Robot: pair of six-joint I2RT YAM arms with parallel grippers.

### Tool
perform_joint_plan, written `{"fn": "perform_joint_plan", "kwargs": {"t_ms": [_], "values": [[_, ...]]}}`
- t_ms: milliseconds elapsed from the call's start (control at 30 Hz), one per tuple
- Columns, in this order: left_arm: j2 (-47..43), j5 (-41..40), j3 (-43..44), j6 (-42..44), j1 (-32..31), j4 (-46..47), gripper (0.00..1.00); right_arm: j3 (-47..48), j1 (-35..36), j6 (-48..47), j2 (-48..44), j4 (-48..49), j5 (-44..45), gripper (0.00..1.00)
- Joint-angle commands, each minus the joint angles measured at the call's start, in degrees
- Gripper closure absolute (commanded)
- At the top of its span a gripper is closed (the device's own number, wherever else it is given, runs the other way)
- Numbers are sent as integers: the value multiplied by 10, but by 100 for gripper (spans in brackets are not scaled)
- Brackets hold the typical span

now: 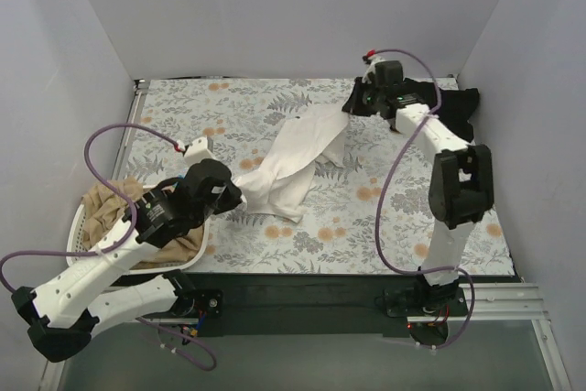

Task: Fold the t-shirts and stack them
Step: Flatten the tshirt out

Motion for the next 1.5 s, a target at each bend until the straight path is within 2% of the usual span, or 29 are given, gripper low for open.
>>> {"fn": "perform_joint_plan", "kwargs": {"t_ms": [0, 67, 167, 300, 367, 467, 533, 600, 633, 667, 733, 767, 867, 900, 933, 967, 1000, 1067, 1233, 1467], "values": [[49, -71, 129, 65, 5, 31, 100, -7, -59, 19, -144, 10, -35, 99], [93, -94, 211, 111, 5, 56, 100, -21, -75, 19, -189, 5, -35, 99], [141, -112, 287, 184, 5, 110, 100, -22, -85, -1, -273, -18, -15, 99], [171, -112, 419, 279, 5, 195, 100, -18, -86, -14, -379, -36, -1, 99], [173, -93, 448, 329, 5, 257, 100, -13, -86, -19, -408, -49, 11, 99], [171, -55, 478, 353, 5, 295, 100, -5, -86, -37, -455, -70, 40, 99], [154, -29, 443, 354, 5, 295, 100, -18, -86, -40, -487, -84, 58, 99], [133, -21, 392, 334, 5, 289, 100, -69, -85, -38, -522, -86, 62, 99], [110, -24, 324, 323, 5, 273, 100, -97, -85, -36, -534, -86, 60, 99], [99, -30, 291, 308, 5, 263, 100, -152, -85, -32, -546, -87, 58, 99], [74, -68, 221, 255, 5, 239, 100, -217, -84, -19, -570, -85, 48, 99], [51, -85, 159, 238, 5, 213, 100, -281, -84, -10, -575, -86, 41, 99], [18, -133, 70, 166, 7, 150, 100, -370, -72, 6, -584, -74, 44, 99], [13, -136, 55, 149, 7, 134, 100, -409, -69, 20, -585, -73, 45, 93], [11, -136, 41, 135, 7, 105, 100, -427, -68, 27, -586, -74, 44, 82], [6, -131, 22, 107, 8, 91, 100, -450, -67, 35, -588, -74, 44, 59], [5, -128, 12, 95, 7, 79, 100, -462, -66, 39, -597, -74, 53, 48], [-2, -116, -4, 76, 8, 62, 100, -474, -66, 43, -607, -77, 64, 39], [-16, -103, -33, 74, 8, 73, 100, -482, -65, 41, -615, -85, 65, 38], [-6, -92, -39, 67, 8, 74, 100, -534, -62, 47, -558, -83, 68, 40]]}}
